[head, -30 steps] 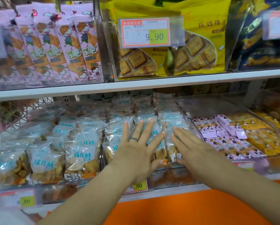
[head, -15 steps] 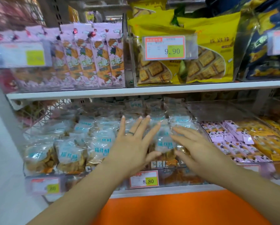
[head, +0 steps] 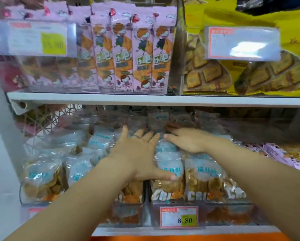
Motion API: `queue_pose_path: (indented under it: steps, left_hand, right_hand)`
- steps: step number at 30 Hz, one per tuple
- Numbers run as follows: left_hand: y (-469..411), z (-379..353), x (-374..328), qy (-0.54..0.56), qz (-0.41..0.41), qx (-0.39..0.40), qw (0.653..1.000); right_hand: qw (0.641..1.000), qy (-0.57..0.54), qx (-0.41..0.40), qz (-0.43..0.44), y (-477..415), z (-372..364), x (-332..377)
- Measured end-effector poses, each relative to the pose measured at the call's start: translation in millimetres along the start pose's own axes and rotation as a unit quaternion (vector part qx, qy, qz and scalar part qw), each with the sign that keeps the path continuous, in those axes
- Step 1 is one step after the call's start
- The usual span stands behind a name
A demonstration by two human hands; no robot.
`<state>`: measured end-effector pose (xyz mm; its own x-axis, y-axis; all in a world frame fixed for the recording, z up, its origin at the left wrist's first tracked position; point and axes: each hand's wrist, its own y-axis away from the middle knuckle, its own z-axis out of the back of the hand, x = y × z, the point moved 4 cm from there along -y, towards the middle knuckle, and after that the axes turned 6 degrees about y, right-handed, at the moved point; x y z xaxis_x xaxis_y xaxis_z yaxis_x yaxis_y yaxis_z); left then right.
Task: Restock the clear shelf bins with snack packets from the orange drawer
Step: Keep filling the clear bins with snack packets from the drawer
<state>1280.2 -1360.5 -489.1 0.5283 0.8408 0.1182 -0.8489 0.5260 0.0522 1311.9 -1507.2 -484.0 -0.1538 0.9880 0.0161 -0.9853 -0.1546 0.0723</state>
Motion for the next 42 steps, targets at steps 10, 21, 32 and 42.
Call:
queue_pose_path:
  steps: [10,21,32,42]
  left_hand:
    - [4,-11,3,-0.018,-0.025,-0.055,0.998]
    - [12,-11,-3,-0.031,-0.058,-0.057,0.996]
    - [16,-12,-8,-0.019,-0.093,-0.045,0.994]
    - [5,-9,-8,-0.039,-0.051,0.001,0.998]
  right_hand:
    - [0.976,-0.013,-0.206,0.069,21,4,4]
    - [0.995,-0.046,-0.087,0.001,-2,3,-1]
    - [0.983,-0.116,-0.139,-0.033,-8,-1,-1]
    - [0.993,0.051,-0.096,-0.041,7,9,8]
